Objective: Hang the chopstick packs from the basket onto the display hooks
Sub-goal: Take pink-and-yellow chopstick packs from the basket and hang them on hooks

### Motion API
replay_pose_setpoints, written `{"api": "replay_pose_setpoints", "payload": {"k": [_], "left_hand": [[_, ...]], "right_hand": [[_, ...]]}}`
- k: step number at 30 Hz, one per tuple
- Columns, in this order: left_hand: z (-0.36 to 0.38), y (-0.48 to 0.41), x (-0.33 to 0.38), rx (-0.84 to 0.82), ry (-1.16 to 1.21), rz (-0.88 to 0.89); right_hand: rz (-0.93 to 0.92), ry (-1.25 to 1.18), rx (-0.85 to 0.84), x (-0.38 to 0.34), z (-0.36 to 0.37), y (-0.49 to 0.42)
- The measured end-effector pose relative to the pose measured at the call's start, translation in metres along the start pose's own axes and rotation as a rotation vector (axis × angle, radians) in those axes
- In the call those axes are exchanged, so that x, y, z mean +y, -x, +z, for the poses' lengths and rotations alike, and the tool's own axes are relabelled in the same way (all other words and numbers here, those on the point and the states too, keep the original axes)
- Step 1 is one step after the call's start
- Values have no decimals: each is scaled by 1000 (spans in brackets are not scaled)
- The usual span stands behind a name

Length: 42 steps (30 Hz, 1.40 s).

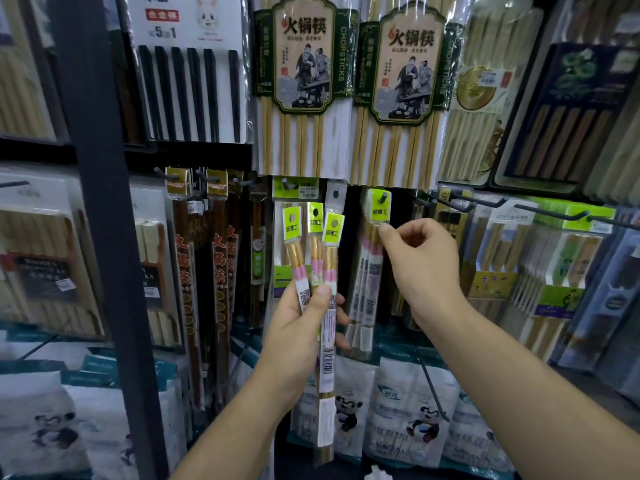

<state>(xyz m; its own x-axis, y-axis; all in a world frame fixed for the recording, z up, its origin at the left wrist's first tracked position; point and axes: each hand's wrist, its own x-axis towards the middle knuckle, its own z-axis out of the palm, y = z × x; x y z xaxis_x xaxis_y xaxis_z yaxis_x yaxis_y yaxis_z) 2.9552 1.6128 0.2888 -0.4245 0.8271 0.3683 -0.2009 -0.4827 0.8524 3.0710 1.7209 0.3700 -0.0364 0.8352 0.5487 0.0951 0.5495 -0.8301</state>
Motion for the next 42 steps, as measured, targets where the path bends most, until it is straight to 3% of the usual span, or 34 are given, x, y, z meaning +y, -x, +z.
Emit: {"api": "replay_pose_setpoints", "payload": {"k": [3,8,23,42], "left_hand": [[2,1,1,-6,-52,13],[7,3,1,-43,-58,44],[0,-5,-6,66,-36,-7],[-5,-5,-5,14,-18,-44]], "right_hand": [[-4,-27,-57,-4,0,9],[-17,-128,-302,-15,3,27],[52,-361,-150,-37,-5,2],[29,-179,-63,-12,4,-11]]}}
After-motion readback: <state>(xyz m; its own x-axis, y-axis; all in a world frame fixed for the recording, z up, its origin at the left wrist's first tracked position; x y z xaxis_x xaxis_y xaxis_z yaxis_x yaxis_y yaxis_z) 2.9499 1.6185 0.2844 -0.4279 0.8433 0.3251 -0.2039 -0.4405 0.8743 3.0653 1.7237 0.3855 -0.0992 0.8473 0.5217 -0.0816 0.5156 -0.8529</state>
